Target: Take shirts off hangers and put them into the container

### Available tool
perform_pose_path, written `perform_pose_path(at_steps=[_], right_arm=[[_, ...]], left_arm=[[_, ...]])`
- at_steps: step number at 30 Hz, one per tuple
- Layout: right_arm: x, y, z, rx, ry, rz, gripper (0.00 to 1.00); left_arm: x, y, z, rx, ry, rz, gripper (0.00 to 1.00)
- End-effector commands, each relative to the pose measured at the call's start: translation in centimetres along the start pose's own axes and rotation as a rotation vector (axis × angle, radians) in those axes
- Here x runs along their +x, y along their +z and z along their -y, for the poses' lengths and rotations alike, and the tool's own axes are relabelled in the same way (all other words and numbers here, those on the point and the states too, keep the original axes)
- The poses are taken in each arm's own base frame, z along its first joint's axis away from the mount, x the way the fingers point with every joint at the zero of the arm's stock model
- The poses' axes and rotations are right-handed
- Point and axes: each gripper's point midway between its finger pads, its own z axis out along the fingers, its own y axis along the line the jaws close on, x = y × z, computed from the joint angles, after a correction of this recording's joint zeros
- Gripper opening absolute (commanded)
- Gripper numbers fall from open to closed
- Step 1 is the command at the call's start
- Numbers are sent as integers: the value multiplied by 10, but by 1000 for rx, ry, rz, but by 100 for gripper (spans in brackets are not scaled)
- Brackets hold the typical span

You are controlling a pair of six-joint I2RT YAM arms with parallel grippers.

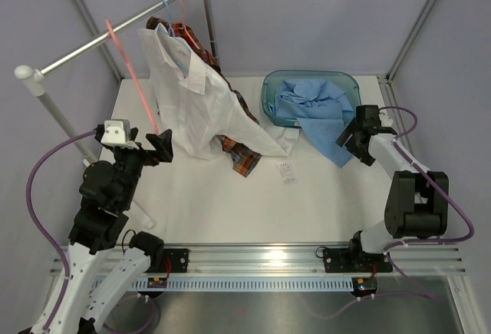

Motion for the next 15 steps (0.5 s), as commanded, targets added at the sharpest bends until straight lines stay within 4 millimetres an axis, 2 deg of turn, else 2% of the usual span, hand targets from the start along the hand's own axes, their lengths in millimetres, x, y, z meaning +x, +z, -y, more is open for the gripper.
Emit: perform_pose_path(at_steps=[1, 7, 13, 15], right_arm=[[-16, 16, -10, -23, 71, 32, 89], [-5, 43, -13, -15, 60, -35, 84], [-1, 56, -18, -24, 42, -101, 76], [-1, 57, -18, -24, 35, -109, 70]], left_arm=[[-12, -1, 2, 12, -20, 58, 99], [-13, -2, 1, 9, -18, 63, 99], [-12, -2, 2, 12, -17, 59, 99], [-12, -2, 2, 12, -17, 59, 99]])
